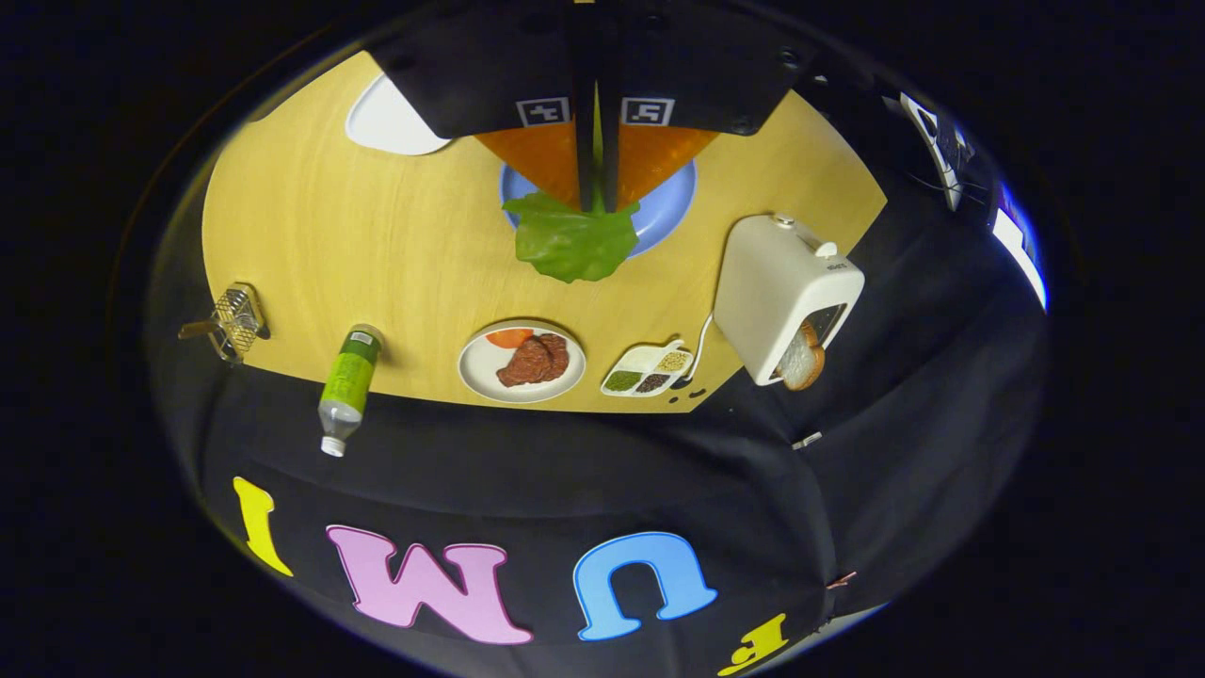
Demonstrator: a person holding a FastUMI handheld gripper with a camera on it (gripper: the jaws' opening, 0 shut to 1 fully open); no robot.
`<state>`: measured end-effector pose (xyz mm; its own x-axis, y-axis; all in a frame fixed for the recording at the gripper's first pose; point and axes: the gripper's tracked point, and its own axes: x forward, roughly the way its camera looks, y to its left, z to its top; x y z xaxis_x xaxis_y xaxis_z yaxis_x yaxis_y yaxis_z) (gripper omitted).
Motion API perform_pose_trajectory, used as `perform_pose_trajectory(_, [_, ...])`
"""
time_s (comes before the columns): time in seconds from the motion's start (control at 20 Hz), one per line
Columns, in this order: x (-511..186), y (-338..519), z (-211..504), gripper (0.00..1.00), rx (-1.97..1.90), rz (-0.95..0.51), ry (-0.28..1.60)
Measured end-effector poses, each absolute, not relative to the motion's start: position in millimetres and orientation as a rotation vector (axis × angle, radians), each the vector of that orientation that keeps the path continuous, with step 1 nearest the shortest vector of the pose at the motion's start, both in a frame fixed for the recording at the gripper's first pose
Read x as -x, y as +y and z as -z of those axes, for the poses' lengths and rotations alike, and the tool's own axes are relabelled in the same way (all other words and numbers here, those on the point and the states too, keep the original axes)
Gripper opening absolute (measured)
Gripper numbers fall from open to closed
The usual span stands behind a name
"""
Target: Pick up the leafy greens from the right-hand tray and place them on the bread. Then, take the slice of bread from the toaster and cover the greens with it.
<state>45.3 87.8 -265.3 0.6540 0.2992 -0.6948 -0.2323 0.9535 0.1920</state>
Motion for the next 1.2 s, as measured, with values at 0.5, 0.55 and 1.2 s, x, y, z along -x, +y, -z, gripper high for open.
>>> perform_pose_trajectory(0.5, [-63,119,333,0.05,-0.151,-0.37,0.887])
perform_pose_trajectory(0.55, [-65,119,339,0.05,-0.148,-0.371,0.896])
perform_pose_trajectory(1.2, [-60,102,371,0.28,-0.054,-0.32,0.975])
